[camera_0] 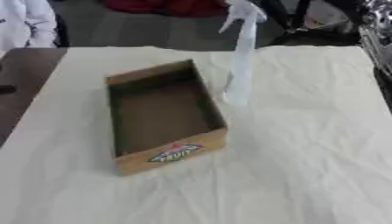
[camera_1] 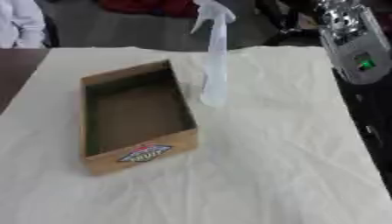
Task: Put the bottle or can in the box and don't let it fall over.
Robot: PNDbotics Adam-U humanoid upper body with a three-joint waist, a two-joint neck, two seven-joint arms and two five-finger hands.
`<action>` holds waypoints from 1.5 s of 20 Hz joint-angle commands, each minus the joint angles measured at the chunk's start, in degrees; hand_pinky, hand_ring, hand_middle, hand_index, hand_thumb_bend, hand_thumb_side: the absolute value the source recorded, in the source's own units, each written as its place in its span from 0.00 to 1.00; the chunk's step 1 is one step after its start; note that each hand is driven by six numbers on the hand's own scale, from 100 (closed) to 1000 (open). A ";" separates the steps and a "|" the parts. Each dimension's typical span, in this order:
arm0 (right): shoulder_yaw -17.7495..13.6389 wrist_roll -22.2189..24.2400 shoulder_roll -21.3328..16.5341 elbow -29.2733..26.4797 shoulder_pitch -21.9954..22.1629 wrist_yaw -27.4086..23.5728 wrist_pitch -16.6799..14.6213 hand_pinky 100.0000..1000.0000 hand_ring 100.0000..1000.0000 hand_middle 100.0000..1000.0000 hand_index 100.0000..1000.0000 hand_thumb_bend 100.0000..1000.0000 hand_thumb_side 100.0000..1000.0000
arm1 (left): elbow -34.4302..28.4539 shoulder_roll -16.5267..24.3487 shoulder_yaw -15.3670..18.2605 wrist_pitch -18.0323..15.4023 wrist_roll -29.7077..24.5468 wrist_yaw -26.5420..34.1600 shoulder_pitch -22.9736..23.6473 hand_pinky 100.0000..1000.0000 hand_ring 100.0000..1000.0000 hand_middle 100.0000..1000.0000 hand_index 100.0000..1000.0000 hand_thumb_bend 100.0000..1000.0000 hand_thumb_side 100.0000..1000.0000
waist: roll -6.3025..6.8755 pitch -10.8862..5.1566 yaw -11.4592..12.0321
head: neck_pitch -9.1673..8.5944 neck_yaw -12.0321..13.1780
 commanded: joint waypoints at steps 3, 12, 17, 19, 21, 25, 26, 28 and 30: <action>-0.40 2.33 1.14 5.07 -4.27 8.31 -2.60 0.91 1.00 1.00 0.96 0.00 0.81 | -0.61 1.74 -0.13 0.02 -0.48 0.11 -0.39 0.58 0.76 0.73 0.83 0.24 0.42 | -0.05 -1.63 0.25 | 0.45 -0.35; -1.01 2.31 2.24 8.62 -6.85 11.82 -3.22 0.91 1.00 1.00 0.94 0.00 0.82 | -0.56 1.80 -0.25 0.15 -0.71 0.06 -0.43 0.58 0.76 0.73 0.83 0.25 0.42 | -0.45 -1.22 0.85 | -0.46 -1.05; -1.14 3.51 2.55 8.35 -6.43 10.11 -3.12 0.91 1.00 1.00 0.95 0.00 0.86 | -0.54 1.75 -0.21 0.18 -0.72 0.03 -0.35 0.58 0.76 0.73 0.83 0.25 0.42 | -0.57 -1.09 0.95 | -3.40 -1.75; -1.17 4.05 2.55 8.13 -6.16 9.02 -2.94 0.91 1.00 1.00 0.95 0.00 0.87 | -0.54 1.73 -0.22 0.19 -0.72 0.01 -0.38 0.58 0.76 0.73 0.83 0.25 0.42 | -0.61 -1.03 0.93 | -4.85 -2.11; -1.16 4.49 2.66 8.10 -6.03 8.07 -2.81 0.91 1.00 1.00 0.95 0.00 0.89 | -0.54 1.67 -0.24 0.22 -0.74 0.01 -0.45 0.58 0.76 0.73 0.83 0.25 0.42 | -0.65 -1.00 0.89 | -5.68 -2.29; -0.93 5.31 3.15 8.00 -6.01 6.24 -2.80 0.91 1.00 1.00 0.95 0.00 0.89 | -0.54 1.62 -0.27 0.25 -0.79 0.02 -0.50 0.58 0.76 0.73 0.83 0.25 0.42 | -0.63 -0.98 0.88 | -6.27 -2.64; -0.91 5.52 3.30 7.94 -6.00 5.57 -2.85 0.91 1.00 1.00 0.95 0.00 0.89 | -0.55 1.60 -0.27 0.25 -0.81 0.03 -0.54 0.58 0.76 0.73 0.83 0.25 0.42 | -0.61 -0.96 0.89 | -6.34 -2.76; -0.91 5.87 3.46 7.84 -5.94 4.16 -2.83 0.91 1.00 1.00 0.95 0.00 0.89 | -0.56 1.58 -0.27 0.26 -0.82 0.03 -0.56 0.58 0.76 0.73 0.83 0.25 0.42 | -0.60 -0.93 0.91 | -6.38 -2.86; -0.99 6.22 3.54 7.82 -5.87 2.52 -2.72 0.91 1.00 1.00 0.95 0.00 0.88 | -0.53 1.56 -0.26 0.29 -0.83 0.03 -0.52 0.58 0.76 0.73 0.83 0.25 0.43 | -0.62 -0.88 0.91 | -6.24 -2.89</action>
